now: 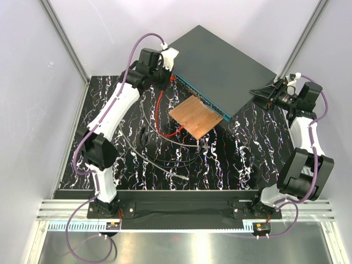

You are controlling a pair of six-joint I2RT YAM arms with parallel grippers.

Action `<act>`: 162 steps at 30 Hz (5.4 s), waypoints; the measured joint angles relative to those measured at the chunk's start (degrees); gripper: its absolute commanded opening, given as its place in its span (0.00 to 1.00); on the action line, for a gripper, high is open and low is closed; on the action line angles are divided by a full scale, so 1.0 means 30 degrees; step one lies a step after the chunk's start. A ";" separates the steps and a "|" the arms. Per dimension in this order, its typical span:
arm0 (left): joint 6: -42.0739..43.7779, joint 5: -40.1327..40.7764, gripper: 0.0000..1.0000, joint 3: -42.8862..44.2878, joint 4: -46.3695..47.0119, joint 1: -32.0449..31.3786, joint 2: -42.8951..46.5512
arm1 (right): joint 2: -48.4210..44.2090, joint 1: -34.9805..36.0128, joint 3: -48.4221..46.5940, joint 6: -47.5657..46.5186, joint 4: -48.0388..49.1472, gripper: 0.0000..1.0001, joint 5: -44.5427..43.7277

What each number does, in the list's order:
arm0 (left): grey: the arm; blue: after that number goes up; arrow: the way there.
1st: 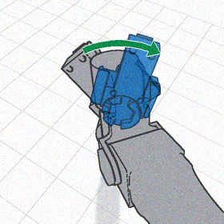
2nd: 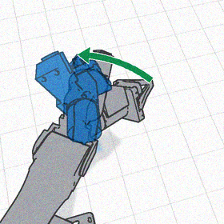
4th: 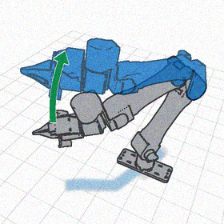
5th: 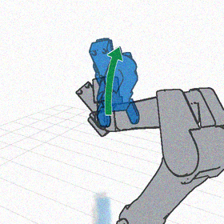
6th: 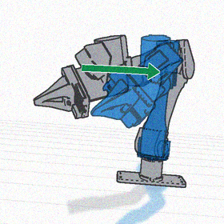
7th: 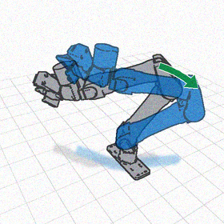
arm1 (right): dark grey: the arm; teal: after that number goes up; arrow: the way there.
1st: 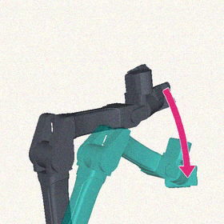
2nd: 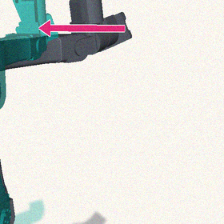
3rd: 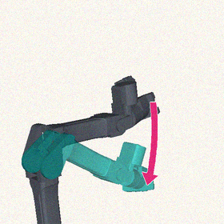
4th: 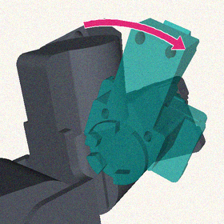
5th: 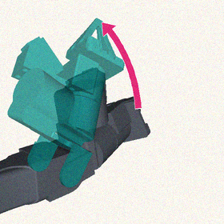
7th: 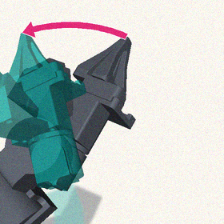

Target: Insert the plug into the switch port

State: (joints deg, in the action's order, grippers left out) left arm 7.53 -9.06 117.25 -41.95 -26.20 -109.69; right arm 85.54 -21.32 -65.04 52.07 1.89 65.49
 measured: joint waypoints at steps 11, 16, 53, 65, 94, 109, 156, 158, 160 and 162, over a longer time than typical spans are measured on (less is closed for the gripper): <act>0.0437 -0.0291 0.00 -0.2339 0.1938 0.0015 0.1209 | 0.0000 0.0000 0.0000 0.0007 0.0029 0.00 -0.0102; 0.0736 -0.0648 0.00 -0.3599 0.3067 0.0117 0.1821 | 0.0000 0.0000 0.0000 0.0007 0.0124 0.00 -0.0160; -0.4175 -0.3745 0.99 -1.3478 0.3213 0.8000 1.2407 | -0.0976 -0.0007 -0.1588 -0.5705 -0.6062 1.00 -0.2703; -0.8808 0.2521 0.67 -1.6983 0.1311 1.0280 0.8473 | -0.3934 -0.0780 -0.3985 -1.1642 -1.2837 1.00 -0.5748; -0.9326 0.6171 0.00 -1.2138 0.2251 0.9471 -0.1719 | -0.2783 -0.0780 -0.7162 -1.4222 -1.6181 1.00 -0.6178; -0.2586 0.3963 0.00 -1.0994 0.0386 0.8663 0.8714 | -0.3089 -0.0772 -0.8284 -1.4433 -1.6473 1.00 -0.4160; -1.3194 -2.3496 0.00 -1.6772 1.0331 0.2412 1.6065 | -0.0146 2.0684 -1.3566 -1.7923 -1.4025 0.64 -0.2499; -1.3194 -2.3496 0.00 -1.6772 1.0375 0.2317 1.6065 | -0.0015 2.0699 -1.3566 -1.7828 -1.3981 0.61 -0.2572; -1.3194 -2.3489 0.00 -1.6772 1.0382 0.2244 1.6058 | 0.0117 2.0699 -1.3566 -1.7755 -1.3959 0.57 -0.2645; -1.3194 -2.3489 0.00 -1.6772 1.0389 0.2200 1.6036 | 0.0270 2.0706 -1.3566 -1.7704 -1.3879 0.52 -0.2696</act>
State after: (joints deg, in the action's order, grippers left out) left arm -32.05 -79.53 66.94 -10.79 -19.59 -61.58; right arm 86.35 40.80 -105.73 -1.04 -39.75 57.41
